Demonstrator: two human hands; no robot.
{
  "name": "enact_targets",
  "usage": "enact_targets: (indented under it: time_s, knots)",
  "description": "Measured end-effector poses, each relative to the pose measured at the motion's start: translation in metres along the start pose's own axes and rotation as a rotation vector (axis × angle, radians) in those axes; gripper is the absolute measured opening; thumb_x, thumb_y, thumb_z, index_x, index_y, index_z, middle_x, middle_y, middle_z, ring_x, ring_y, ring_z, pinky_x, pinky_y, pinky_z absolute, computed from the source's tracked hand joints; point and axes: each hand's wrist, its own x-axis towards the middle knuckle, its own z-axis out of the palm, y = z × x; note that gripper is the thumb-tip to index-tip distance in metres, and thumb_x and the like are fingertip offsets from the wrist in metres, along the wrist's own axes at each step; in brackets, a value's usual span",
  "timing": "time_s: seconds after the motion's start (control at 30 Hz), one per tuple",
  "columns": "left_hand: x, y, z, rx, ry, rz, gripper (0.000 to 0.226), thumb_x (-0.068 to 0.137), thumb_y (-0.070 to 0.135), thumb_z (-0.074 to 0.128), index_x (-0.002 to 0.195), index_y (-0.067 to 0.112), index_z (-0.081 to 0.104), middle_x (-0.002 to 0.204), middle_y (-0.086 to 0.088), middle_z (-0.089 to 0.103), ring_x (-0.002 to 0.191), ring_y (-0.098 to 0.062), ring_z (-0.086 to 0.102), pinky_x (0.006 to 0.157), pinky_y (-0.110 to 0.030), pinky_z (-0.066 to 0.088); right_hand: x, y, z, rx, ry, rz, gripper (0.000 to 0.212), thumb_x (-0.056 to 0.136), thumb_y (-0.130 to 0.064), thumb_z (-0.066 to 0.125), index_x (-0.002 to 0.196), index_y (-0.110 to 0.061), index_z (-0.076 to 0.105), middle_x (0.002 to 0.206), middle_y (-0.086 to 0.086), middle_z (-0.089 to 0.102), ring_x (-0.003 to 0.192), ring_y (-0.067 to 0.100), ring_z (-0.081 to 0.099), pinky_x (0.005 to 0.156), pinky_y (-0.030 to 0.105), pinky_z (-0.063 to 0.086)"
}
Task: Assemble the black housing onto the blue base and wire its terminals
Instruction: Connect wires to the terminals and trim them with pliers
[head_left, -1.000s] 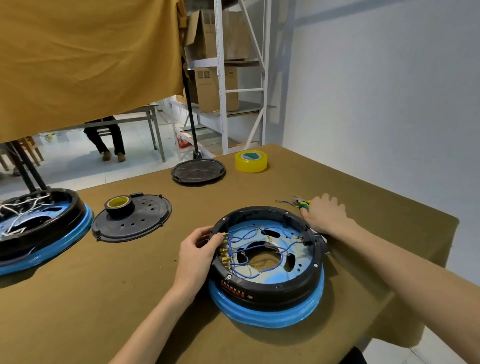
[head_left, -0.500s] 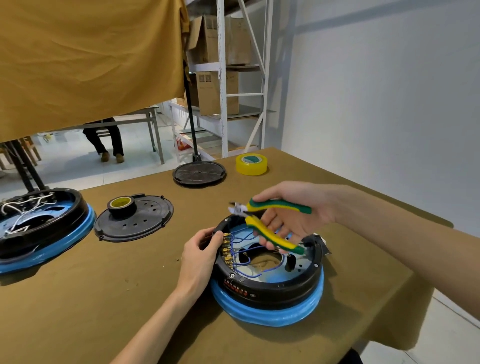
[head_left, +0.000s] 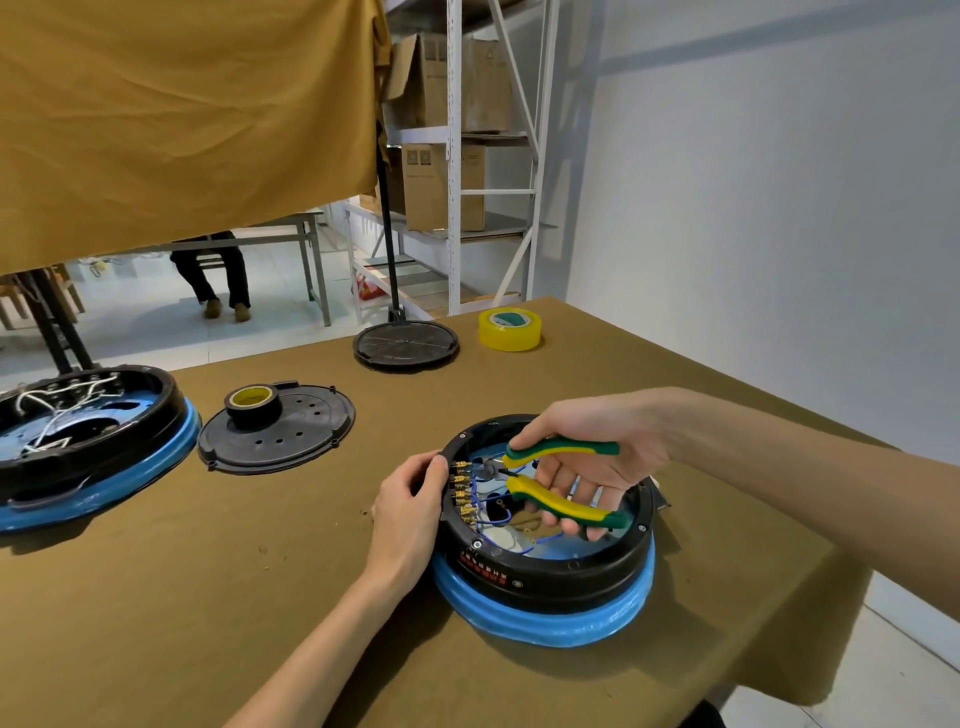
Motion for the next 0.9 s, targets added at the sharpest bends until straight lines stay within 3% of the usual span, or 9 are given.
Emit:
enact_targets:
  time_s: [0.5, 0.9]
  knots:
    - [0.000, 0.001, 0.000, -0.009, -0.007, -0.016, 0.024, 0.104, 0.037, 0.055, 0.118, 0.025, 0.071, 0.105, 0.004, 0.076, 0.102, -0.015, 0.071, 0.094, -0.050, 0.057, 0.010, -0.020, 0.000, -0.052, 0.001, 0.036, 0.063, 0.101, -0.057, 0.042, 0.107, 0.001, 0.066, 0.087, 0.014, 0.070, 0.069, 0.025, 0.069, 0.069, 0.034, 0.061]
    - [0.000, 0.001, 0.000, 0.007, -0.006, -0.010, 0.027, 0.105, 0.037, 0.053, 0.121, 0.023, 0.070, 0.109, 0.003, 0.074, 0.108, -0.017, 0.069, 0.099, -0.051, 0.054, 0.003, -0.030, -0.002, -0.073, -0.040, 0.084, 0.063, 0.102, -0.053, 0.041, 0.110, 0.007, 0.062, 0.090, 0.021, 0.070, 0.075, 0.035, 0.072, 0.069, 0.043, 0.062]
